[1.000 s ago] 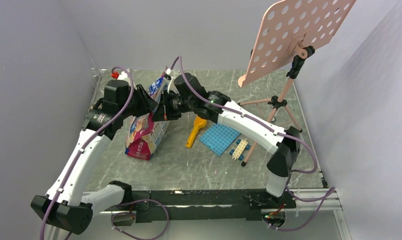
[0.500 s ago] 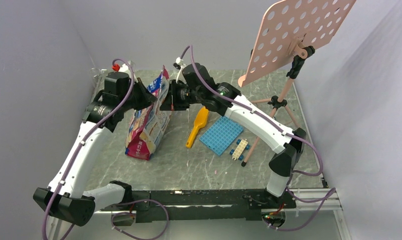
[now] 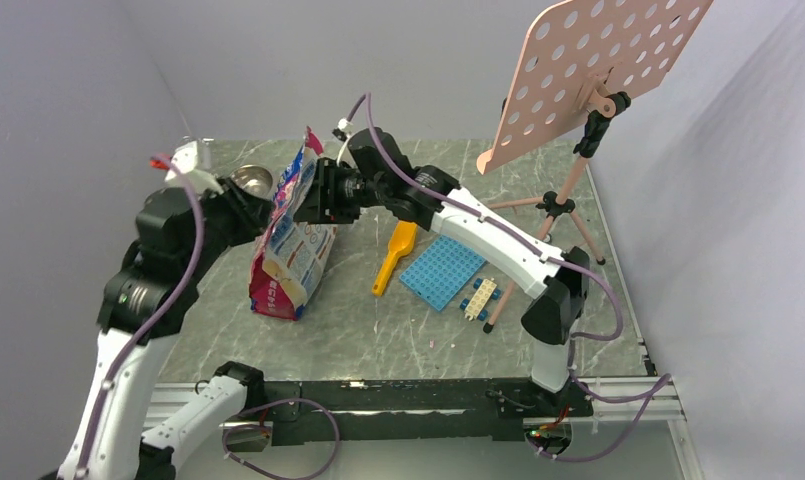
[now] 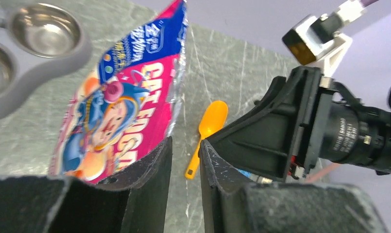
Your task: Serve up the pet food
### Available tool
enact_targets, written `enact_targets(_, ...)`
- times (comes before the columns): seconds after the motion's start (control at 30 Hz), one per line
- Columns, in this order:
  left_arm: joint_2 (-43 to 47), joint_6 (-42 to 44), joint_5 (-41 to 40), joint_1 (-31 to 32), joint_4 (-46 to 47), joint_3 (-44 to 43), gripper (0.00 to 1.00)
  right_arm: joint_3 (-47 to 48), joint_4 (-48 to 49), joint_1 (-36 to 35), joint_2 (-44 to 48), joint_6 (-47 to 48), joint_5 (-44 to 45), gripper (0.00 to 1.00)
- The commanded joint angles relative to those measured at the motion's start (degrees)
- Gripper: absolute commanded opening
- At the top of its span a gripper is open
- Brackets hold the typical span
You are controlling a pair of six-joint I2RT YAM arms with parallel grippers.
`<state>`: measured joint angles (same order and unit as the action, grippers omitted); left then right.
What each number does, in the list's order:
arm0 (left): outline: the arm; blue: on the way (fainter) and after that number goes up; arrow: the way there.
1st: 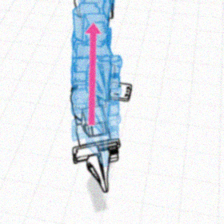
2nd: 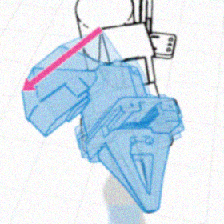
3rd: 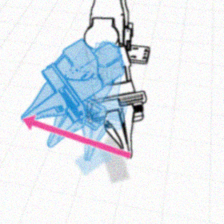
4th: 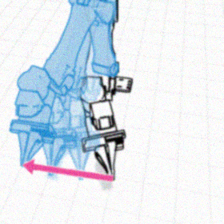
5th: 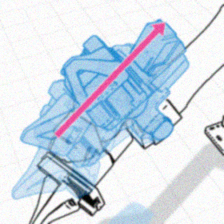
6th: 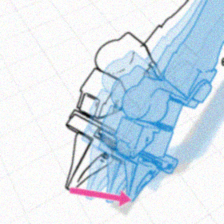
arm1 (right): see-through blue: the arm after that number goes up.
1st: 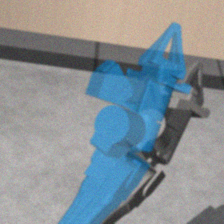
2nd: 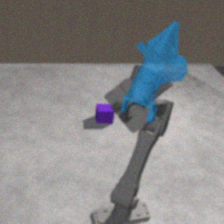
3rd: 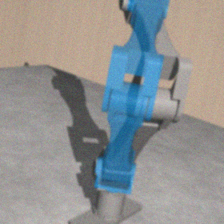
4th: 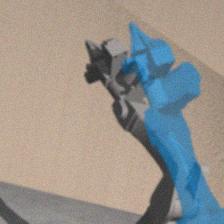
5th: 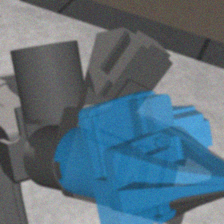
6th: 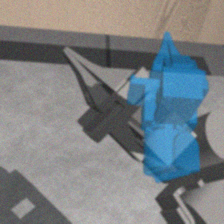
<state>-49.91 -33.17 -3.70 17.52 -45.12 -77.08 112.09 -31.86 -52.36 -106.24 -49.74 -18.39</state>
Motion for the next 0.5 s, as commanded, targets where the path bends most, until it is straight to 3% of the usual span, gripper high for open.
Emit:
enact_targets(0.0,4.4,3.37,-9.76,0.2,-4.43,-0.51,0.32,1.41,5.48,-1.0,-1.3,-3.75,-2.94,0.45)
enact_targets(0.2,8.79,3.9,-13.59,0.2,-7.11,2.64,0.38,3.78,6.45,-1.95,-4.05,-5.98,-2.95,0.45)
enact_targets(0.47,8.56,3.92,-10.49,0.15,-6.46,3.25,0.44,3.62,8.89,-3.24,-5.33,-7.71,-3.56,0.42)
